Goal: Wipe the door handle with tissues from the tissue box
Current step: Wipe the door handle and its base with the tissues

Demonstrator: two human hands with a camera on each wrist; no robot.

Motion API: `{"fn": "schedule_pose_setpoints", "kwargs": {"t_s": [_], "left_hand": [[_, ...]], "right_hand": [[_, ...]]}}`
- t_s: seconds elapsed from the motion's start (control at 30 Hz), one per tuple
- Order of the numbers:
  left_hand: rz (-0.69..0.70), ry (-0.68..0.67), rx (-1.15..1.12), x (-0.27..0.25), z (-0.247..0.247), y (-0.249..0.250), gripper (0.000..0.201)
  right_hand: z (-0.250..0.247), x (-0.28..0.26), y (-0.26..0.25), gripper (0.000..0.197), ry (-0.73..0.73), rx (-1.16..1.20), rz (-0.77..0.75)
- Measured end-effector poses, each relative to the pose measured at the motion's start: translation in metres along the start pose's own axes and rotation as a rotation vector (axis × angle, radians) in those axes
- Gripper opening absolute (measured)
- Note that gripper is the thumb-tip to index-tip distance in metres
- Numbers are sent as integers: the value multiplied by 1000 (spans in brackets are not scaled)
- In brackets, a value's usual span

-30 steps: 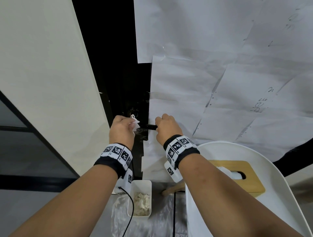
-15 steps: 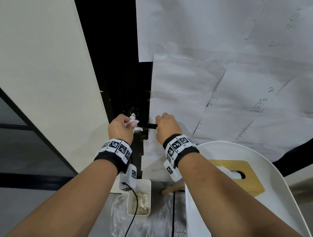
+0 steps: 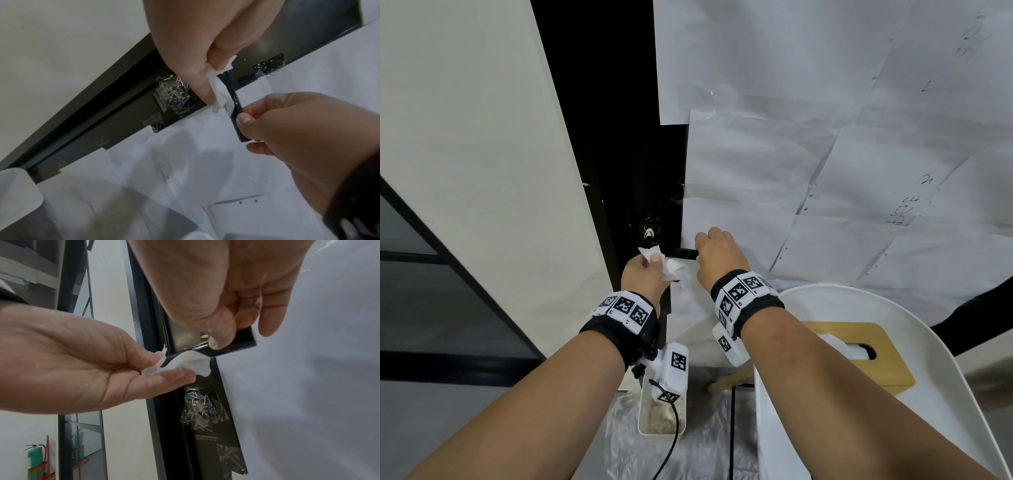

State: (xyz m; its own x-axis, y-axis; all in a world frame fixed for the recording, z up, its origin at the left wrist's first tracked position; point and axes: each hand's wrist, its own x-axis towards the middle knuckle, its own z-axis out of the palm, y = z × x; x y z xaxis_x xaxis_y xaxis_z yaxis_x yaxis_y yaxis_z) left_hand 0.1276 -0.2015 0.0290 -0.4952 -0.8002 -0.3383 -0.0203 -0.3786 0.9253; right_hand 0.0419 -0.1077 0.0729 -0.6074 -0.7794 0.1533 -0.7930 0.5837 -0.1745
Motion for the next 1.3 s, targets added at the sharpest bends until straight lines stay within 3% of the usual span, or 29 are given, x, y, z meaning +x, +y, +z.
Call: {"fn": "schedule_pose_setpoints", "kwargs": {"t_s": [0.17,0.4,0.57,0.63,0.73,0.87,0.97,1.07,1.3], "left_hand": [[-107,-56,-133,-2,8,2,15],[-118,5,-166,4,10,10,9],[-82,25,-100,14,-2,12,43],[-58,59,-52,15,-7,16,39],[7,170,46,11,-13,24,8],[223,197,281,12,-19,27,19],[335,217,416,8,-21,29,13],[391,270,420,3,-18,30,22],[466,188,582,9,-19,27,17]], "right_hand": [[-1,0,1,18,-11,-2,-3],[-1,1,2,16,-2,-12,-14],[0,1,3,16,-3,0,-19],[0,1,3,17,-4,4,-18],[-1,1,2,17,-10,2,-16],[-1,0,1,19,-15,-3,-11],[-1,0,0,20,-16,-4,-8],[-1,0,0,20,-12,-9,-6],[-2,-1,-1,20,-11,-7,-4]]}}
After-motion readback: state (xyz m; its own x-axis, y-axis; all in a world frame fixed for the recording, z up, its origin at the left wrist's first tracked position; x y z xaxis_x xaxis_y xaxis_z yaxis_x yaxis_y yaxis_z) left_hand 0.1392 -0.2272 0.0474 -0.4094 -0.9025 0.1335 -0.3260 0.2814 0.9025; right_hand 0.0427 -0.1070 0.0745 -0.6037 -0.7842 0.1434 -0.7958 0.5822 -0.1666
